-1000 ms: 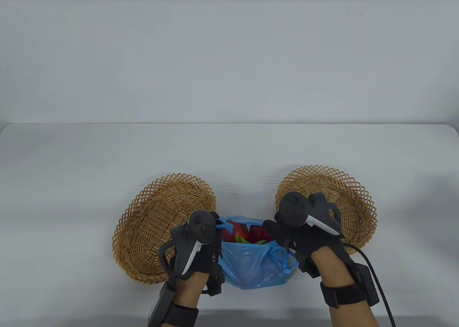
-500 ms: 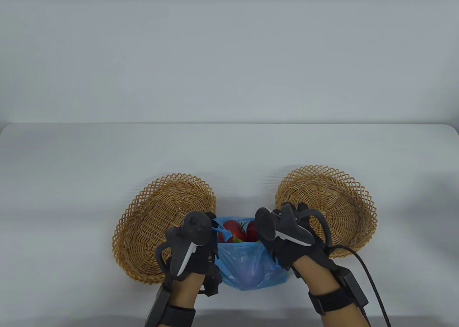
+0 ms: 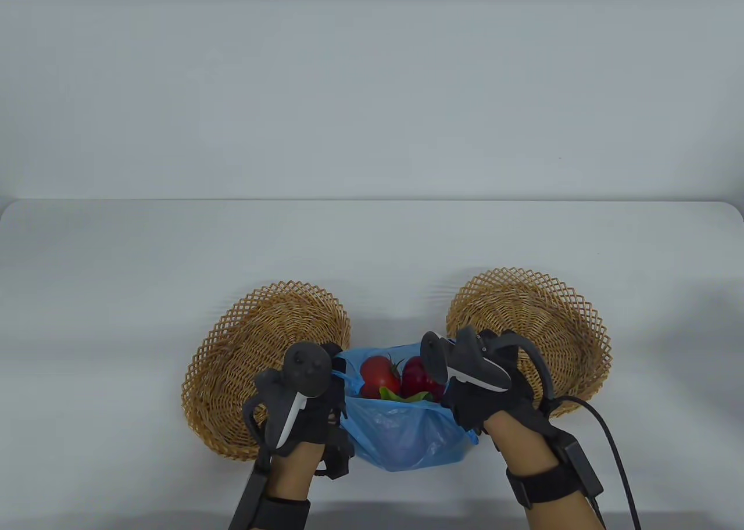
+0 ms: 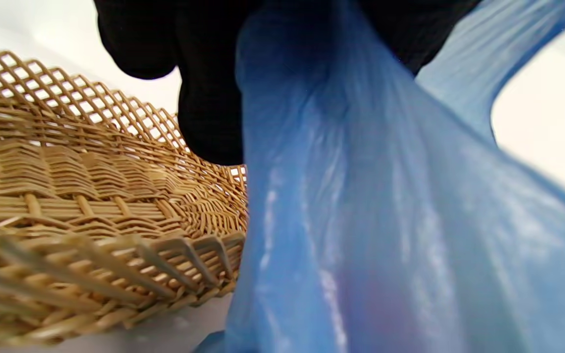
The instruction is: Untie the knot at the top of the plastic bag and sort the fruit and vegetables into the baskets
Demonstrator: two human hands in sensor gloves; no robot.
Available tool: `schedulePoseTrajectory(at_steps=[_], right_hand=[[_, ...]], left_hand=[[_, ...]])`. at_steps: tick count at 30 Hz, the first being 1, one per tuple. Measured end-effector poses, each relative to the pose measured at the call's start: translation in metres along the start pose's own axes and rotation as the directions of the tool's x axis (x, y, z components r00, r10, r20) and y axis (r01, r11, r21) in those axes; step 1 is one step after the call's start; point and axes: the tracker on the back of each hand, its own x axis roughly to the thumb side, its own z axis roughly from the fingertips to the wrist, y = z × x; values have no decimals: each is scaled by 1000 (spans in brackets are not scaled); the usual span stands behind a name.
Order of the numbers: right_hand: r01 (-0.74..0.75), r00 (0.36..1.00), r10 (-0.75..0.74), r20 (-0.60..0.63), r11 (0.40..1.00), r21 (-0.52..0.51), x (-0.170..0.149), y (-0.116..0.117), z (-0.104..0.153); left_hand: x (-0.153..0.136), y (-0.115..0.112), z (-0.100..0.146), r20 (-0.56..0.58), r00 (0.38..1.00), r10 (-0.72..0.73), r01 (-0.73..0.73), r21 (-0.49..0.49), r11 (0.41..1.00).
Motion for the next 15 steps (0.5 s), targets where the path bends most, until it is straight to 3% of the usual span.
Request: schedulePoseTrajectory(at_steps=[1,3,5,7,11,15], right_hand=[[2,1000,-2,8,1000,9,0,1,0],[21,999,-21,29,1000,0,1,1,-1],[22,999,-22,32,1000,6,1,2,-2],[25,999,-25,38,1000,1,1,1,-1],[28,999,-28,42,1000,-1,2,1,-1],[-13,999,14,46,1000,-15,5,-2,2]], left_hand=[[-1,1,0,20,999,39,-38,-27,999],[-2,1,-3,152,953,262,-225,-221,949],[1,3,-1,222,841,494,-397,-367,841],[10,6,5,311,761,570,-419,-435,797],[30,5,21,471,825,314,-157,-342,927],[34,-13,19,414,910,-31,124,-198,972]])
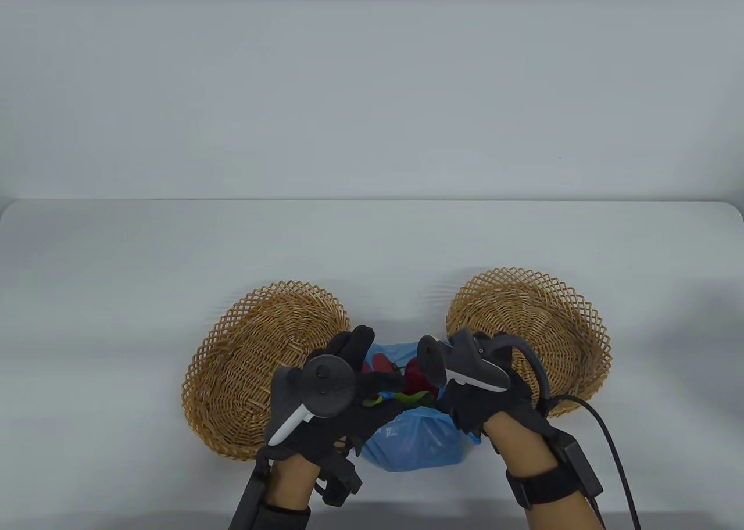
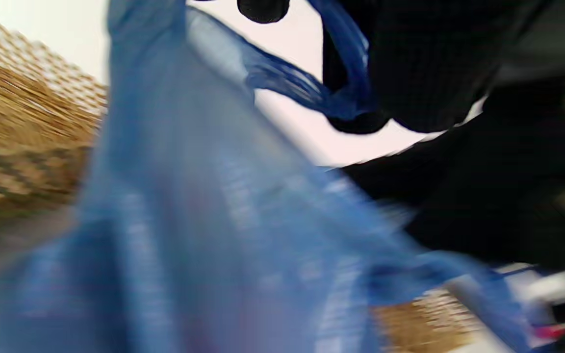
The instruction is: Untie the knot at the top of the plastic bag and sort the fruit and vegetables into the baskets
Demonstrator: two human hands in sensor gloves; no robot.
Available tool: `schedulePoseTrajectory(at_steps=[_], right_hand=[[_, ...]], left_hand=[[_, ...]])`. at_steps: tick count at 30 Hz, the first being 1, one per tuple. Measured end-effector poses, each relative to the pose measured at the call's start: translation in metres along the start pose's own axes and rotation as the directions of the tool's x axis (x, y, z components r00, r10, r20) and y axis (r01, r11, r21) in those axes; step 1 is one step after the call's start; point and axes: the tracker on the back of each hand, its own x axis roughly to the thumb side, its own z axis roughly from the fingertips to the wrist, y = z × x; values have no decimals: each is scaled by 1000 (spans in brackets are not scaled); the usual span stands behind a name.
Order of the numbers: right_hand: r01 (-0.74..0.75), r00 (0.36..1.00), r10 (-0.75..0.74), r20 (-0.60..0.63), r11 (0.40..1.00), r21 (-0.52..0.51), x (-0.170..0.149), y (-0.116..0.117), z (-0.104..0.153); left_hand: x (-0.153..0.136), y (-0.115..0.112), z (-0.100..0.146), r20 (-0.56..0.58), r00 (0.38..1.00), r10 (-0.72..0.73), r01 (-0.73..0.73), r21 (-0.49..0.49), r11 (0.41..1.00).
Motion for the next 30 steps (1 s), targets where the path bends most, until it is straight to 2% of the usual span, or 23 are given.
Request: schedulePoseTrajectory(at_steps=[2,6,15,20,22,26,30], right_hand=[[-12,1000,12,0,1000,-2,1,-1,2],[-45,999,45,-2,999,-11,5,-4,4],[-127,992,127,-3,991,-47,18,-11,14],[-139,990,138,-11,990,-34,19,-10,14],[-135,991,134,-20,991,-5,16,-8,12],[-119,992,121,-35,992,37,9,-2,6],[-93,994,96,-46,994,62,1,3,1]], left_hand=[[-4,-5,-5,-47,997,-64,61,-50,997],[-13,-8,-12,-174,975,-139,130,-60,990],[-19,-10,-19,-403,894,-197,232,39,972],[-12,-9,-16,-400,867,-296,343,47,938],[-8,-11,-16,-356,869,-344,374,17,927],[-3,-14,-17,-292,831,-473,467,-94,879],[-6,-12,-15,-274,855,-439,426,-110,898]])
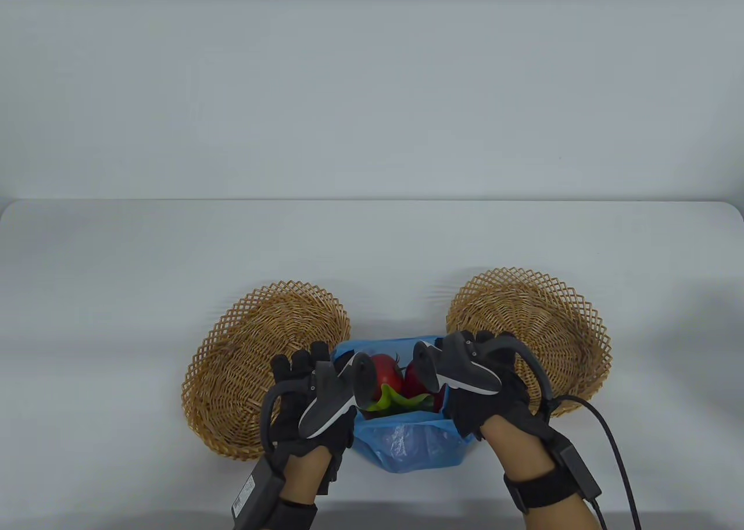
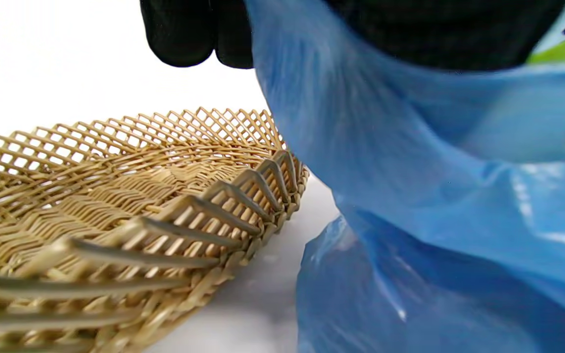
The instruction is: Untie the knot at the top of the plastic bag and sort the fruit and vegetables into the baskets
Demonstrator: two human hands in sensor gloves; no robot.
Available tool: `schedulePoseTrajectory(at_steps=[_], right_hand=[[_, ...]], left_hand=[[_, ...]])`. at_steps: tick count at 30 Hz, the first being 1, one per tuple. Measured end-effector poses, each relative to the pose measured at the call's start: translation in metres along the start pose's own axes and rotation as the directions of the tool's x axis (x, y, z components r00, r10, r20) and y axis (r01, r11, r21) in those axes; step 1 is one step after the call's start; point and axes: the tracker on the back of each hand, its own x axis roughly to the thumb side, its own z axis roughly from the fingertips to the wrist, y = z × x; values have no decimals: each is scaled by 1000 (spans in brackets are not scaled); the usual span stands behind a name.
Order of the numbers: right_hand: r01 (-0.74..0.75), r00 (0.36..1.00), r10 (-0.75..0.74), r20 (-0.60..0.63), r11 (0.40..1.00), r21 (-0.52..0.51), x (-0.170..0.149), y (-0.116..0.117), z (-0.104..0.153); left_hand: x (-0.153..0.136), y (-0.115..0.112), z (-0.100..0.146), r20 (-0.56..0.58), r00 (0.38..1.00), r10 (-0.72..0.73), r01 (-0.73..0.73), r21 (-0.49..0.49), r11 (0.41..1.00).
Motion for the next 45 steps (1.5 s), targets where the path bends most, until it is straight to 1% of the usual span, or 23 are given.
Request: schedulePoseTrajectory(at_steps=[3,6,10,12,14,16,18,20,22,23,24,25,26,29,32,33,35,37,41,45], right_hand=[[26,1000,-26,5,1000,14,-4,3,-3],[18,1000,-18,6,999,28,-4,5,-4],[82,995,-82,53,997,12,-10,0,-1],[130,989,-128,70,991,-30,-13,-6,4],[186,979,-177,97,979,-87,-16,-14,11],[227,970,-207,123,958,-174,-17,-21,17],[291,953,-249,172,909,-298,-16,-30,26],[339,938,-275,211,854,-396,-13,-36,35],[352,934,-274,230,818,-455,-7,-39,41],[349,934,-263,241,811,-469,-1,-40,42],[344,935,-253,247,813,-470,3,-39,42],[327,939,-231,254,828,-455,10,-37,42],[311,941,-215,263,854,-417,16,-34,39],[268,948,-184,260,903,-337,29,-24,30],[172,968,-110,223,945,-279,41,-10,19],[160,971,-103,218,950,-266,42,-8,18],[163,973,-103,205,940,-300,44,-6,17],[161,974,-103,202,941,-297,44,-6,18],[132,976,-72,204,944,-301,48,-3,17],[83,982,-31,184,955,-286,50,-1,16]], left_hand=[[-4,1,1,24,999,33,-33,-31,999],[-5,1,2,55,997,61,-58,-49,997],[-6,1,2,107,978,177,-170,-73,983],[-6,2,2,122,964,237,-230,-71,971],[-8,5,4,128,956,263,-259,-42,965],[-9,8,7,113,950,292,-295,7,956],[-11,10,8,109,944,313,-318,36,947],[-11,9,8,102,946,309,-315,49,948],[-12,9,7,91,947,309,-315,55,947],[-13,8,7,82,945,315,-321,60,945],[-14,9,7,77,944,322,-327,64,943],[-15,9,7,74,938,339,-344,68,937],[-17,9,7,75,932,354,-359,73,930],[-19,9,7,69,923,378,-382,77,921],[-21,10,8,44,916,398,-401,103,910],[-22,10,8,35,916,400,-401,105,910],[-23,9,7,-2,922,387,-384,114,916],[-25,8,5,-31,931,364,-359,114,927],[-27,2,-1,-51,938,342,-340,54,939],[-24,-1,-2,-49,943,329,-327,44,944]])
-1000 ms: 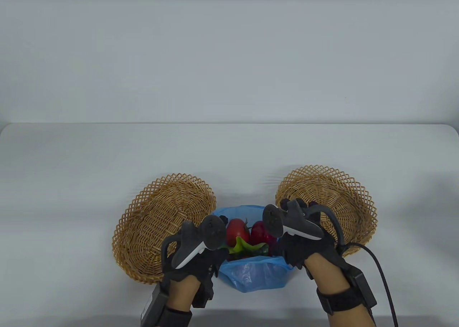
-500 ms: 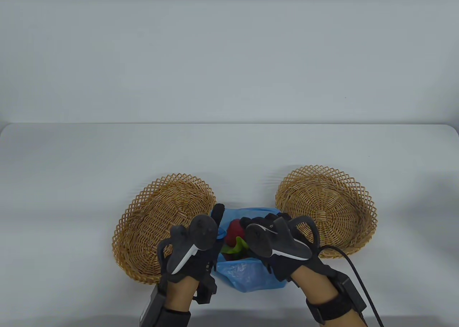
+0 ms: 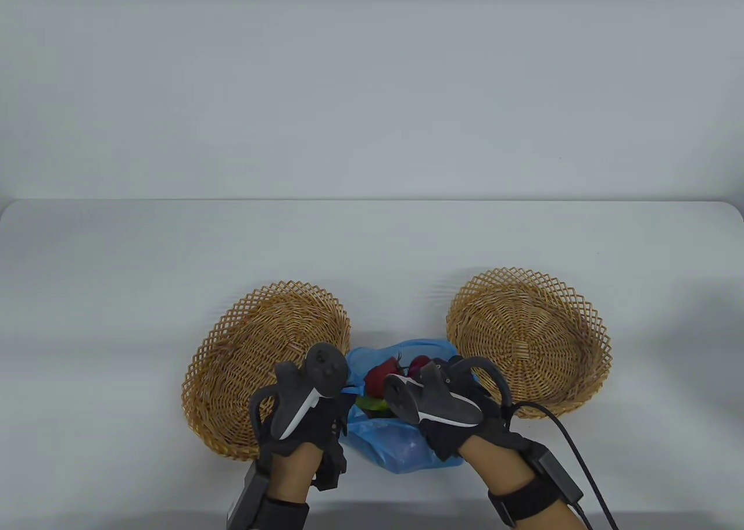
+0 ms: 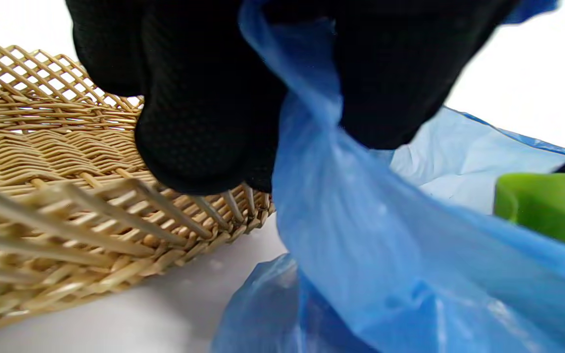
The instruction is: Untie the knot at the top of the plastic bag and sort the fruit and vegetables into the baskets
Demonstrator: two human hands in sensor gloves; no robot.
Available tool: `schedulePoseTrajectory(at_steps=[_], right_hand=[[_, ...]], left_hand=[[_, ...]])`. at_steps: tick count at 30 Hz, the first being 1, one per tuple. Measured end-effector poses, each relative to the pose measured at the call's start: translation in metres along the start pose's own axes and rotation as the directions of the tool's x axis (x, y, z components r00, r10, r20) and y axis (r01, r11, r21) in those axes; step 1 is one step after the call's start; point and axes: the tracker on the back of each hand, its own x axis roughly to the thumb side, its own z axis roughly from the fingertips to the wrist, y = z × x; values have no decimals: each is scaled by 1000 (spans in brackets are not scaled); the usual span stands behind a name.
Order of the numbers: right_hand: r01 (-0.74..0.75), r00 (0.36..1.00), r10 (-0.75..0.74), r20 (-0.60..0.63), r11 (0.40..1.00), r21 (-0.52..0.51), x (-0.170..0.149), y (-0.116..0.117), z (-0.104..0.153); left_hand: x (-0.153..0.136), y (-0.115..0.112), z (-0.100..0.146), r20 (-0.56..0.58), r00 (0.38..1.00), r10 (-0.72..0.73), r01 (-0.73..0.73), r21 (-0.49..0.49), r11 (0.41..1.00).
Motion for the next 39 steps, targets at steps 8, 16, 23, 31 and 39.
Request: schedulePoseTrajectory(at_steps=[8,16,23,31,39], right_hand=[[27,1000,-28,-7,999,-19,-6,-4,1],[287,953,-299,-57,945,-157,-60,-40,17],[721,679,-734,18,662,-205,-130,-44,36],[463,676,-629,-384,768,-443,-191,-26,60],[482,611,-482,-628,856,-188,-207,35,39]], left_hand=[[-2,0,-1,-7,1000,9,-9,2,1000],[-5,3,1,-24,999,25,-24,33,999],[-6,4,0,-29,999,45,-44,39,998],[-6,5,2,-14,998,57,-56,44,997],[-3,7,4,14,998,62,-63,58,996]])
